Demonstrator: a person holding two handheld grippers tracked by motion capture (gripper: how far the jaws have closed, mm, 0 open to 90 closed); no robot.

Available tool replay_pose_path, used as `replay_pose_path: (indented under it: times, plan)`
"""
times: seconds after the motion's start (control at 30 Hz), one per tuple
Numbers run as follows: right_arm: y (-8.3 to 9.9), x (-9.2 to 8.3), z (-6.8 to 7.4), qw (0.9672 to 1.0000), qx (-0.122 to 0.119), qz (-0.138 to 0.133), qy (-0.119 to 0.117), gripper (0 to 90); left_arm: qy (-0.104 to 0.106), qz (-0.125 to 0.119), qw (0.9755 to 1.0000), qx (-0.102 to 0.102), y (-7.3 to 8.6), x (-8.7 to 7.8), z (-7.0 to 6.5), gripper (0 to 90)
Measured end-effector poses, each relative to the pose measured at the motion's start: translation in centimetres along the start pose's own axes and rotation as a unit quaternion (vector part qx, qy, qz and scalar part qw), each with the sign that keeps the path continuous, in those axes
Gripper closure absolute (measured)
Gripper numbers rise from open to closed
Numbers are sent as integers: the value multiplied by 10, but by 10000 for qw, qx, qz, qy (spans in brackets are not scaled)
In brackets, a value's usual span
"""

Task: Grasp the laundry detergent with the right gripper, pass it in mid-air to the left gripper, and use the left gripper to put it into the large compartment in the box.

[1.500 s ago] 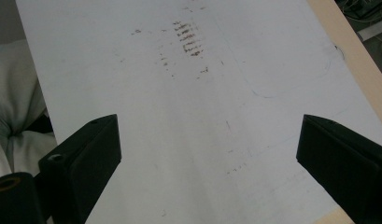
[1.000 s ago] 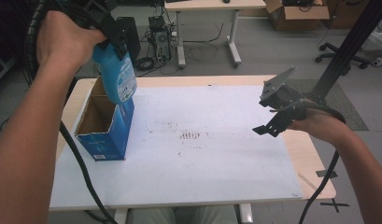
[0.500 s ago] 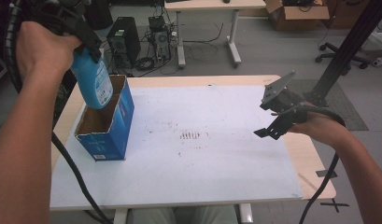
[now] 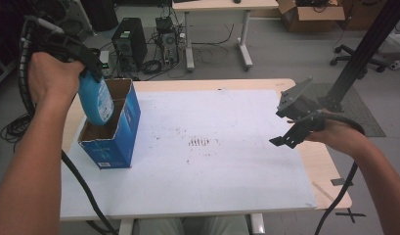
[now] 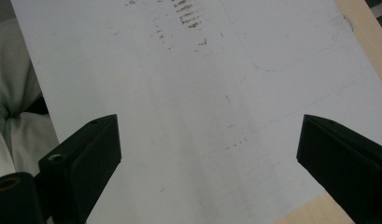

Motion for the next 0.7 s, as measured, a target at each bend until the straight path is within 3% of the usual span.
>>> replay_pose_path:
  times: [0.7]
  plan:
    - [10,8,0,9998,129,116,-71,67,98,168,9998,-30,25,98,3,379]
Point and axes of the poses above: each handheld gripper's, and its own axes: x roughly forward along the jaws, y roughly out of its underside, z roughly to its left, the point moved 3 cm from there along x, roughly forward along the jaws, and after that the axes turned 6 degrees about -x, right-handed, at the moved point
